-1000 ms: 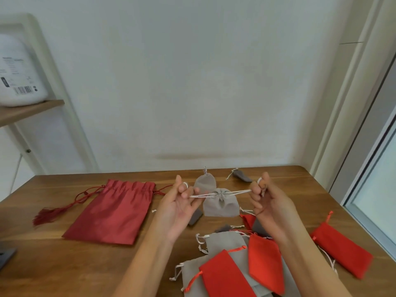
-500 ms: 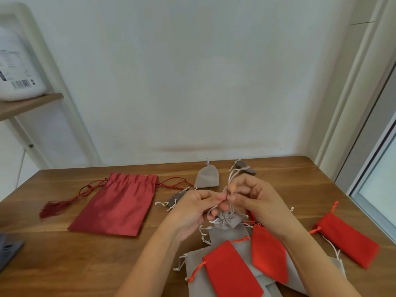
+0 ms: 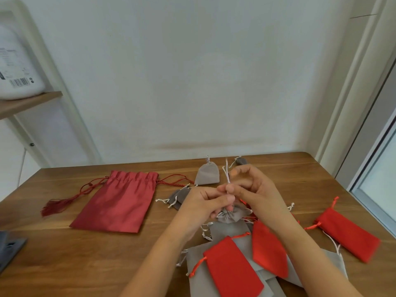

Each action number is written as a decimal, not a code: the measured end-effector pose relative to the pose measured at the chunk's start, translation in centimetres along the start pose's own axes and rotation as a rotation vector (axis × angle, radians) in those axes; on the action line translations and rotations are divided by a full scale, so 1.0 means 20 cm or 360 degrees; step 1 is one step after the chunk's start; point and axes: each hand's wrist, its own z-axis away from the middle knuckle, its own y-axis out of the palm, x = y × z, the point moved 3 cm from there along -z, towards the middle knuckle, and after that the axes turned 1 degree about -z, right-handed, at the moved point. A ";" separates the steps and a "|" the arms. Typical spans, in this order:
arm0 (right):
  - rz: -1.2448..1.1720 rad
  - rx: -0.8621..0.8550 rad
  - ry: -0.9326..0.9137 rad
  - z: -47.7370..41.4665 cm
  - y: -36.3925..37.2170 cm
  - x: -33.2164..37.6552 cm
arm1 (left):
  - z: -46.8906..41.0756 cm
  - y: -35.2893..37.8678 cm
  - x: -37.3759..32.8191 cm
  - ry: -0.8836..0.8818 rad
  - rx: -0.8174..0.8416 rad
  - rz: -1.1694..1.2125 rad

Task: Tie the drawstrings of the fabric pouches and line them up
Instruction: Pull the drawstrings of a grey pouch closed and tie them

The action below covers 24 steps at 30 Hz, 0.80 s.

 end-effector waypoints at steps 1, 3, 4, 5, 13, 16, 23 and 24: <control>0.0018 -0.0014 -0.0006 0.00 -0.01 0.00 | 0.00 0.00 0.00 -0.0006 -0.0049 0.0037; 0.0049 -0.0029 -0.0026 -0.01 -0.02 -0.01 | -0.01 -0.02 0.00 -0.0034 -0.0102 0.0182; 0.0091 -0.0041 -0.0044 -0.02 -0.03 -0.01 | -0.01 -0.02 0.00 -0.0046 -0.0127 0.0238; 0.0148 -0.0052 -0.0067 -0.02 -0.03 -0.01 | -0.01 -0.03 0.00 -0.0052 -0.0148 0.0265; 0.0408 -0.0181 -0.0232 0.00 -0.01 -0.01 | -0.01 -0.03 0.00 -0.0078 -0.0156 0.0199; 0.0389 -0.0140 -0.0272 0.01 0.00 -0.01 | -0.01 -0.04 0.00 -0.0049 -0.0147 0.0234; 0.0124 0.0068 -0.0230 0.00 -0.03 -0.01 | -0.03 -0.09 0.01 -0.0017 -0.0103 0.0517; 0.0130 0.0088 -0.0215 0.00 -0.03 -0.01 | -0.02 -0.09 0.01 -0.0010 -0.0080 0.0464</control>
